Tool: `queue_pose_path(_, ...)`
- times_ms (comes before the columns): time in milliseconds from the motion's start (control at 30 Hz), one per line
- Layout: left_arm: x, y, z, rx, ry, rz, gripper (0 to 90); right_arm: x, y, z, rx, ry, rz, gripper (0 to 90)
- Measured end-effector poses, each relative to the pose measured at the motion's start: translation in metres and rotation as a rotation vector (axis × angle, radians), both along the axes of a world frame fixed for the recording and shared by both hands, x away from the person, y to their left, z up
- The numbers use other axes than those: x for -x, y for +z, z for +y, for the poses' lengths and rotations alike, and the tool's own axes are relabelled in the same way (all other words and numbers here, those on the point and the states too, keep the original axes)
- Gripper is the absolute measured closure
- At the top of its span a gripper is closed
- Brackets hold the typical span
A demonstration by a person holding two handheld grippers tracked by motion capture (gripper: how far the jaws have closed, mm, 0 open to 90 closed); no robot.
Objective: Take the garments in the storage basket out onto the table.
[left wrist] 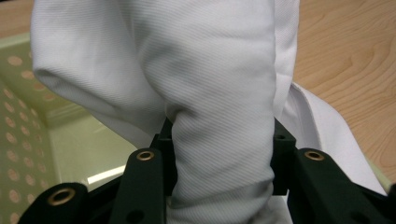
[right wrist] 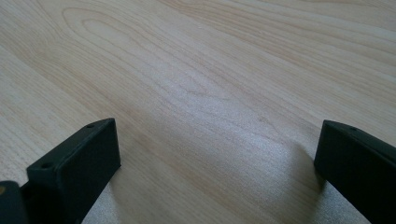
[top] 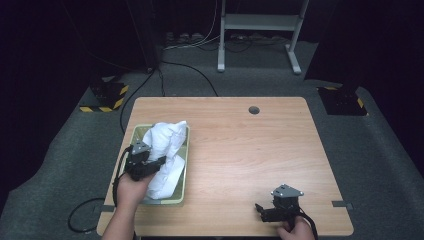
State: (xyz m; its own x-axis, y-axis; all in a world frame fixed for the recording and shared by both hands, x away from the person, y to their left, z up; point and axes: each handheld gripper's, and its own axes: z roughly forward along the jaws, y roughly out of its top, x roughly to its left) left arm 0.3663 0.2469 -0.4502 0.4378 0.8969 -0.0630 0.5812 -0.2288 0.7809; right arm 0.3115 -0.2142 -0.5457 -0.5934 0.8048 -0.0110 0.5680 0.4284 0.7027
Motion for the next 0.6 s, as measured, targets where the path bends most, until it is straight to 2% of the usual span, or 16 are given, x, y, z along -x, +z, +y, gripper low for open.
queue_pose_path(233, 0.008, 0.009, -0.003, 0.017, 0.000, -0.073, 60.6, 0.000, 0.000, 0.000, 0.000, 0.000, 0.000, 0.0)
queue_pose_path(267, 0.008, 0.009, -0.003, 0.017, 0.000, -0.073, 60.6, 0.000, 0.000, 0.000, 0.000, 0.000, 0.000, 0.0)
queue_pose_path(300, 0.010, 0.011, -0.003, 0.024, 0.002, -0.095, 60.6, 0.000, 0.000, 0.000, 0.000, 0.000, 0.000, 0.0)
queue_pose_path(600, 0.019, 0.017, -0.008, 0.047, -0.001, -0.169, 60.4, 0.000, 0.000, 0.000, 0.000, 0.000, 0.000, 0.0)
